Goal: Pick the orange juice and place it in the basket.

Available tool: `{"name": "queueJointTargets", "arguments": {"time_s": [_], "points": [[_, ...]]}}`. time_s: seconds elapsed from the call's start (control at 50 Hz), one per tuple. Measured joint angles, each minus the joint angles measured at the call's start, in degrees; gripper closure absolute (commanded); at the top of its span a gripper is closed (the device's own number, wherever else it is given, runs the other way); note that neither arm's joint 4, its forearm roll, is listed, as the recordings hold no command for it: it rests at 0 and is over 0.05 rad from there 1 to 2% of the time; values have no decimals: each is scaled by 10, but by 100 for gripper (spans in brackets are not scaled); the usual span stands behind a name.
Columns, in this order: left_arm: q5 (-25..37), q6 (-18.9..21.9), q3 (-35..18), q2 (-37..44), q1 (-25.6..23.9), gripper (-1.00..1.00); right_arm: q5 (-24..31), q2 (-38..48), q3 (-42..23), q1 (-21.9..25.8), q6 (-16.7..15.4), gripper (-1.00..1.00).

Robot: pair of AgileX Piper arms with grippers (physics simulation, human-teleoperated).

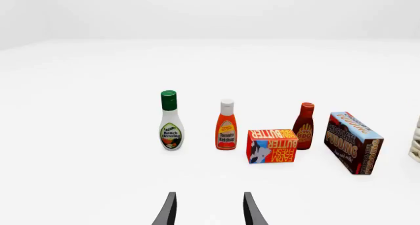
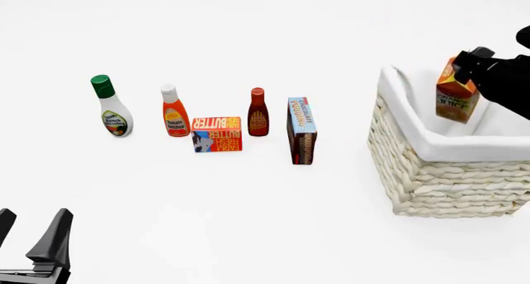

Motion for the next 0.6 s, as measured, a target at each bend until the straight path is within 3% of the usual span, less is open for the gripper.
{"name": "queueJointTargets", "arguments": {"time_s": [0.6], "points": [[0, 0, 0, 0, 0, -100, 25, 28, -15, -20, 8, 100]]}}
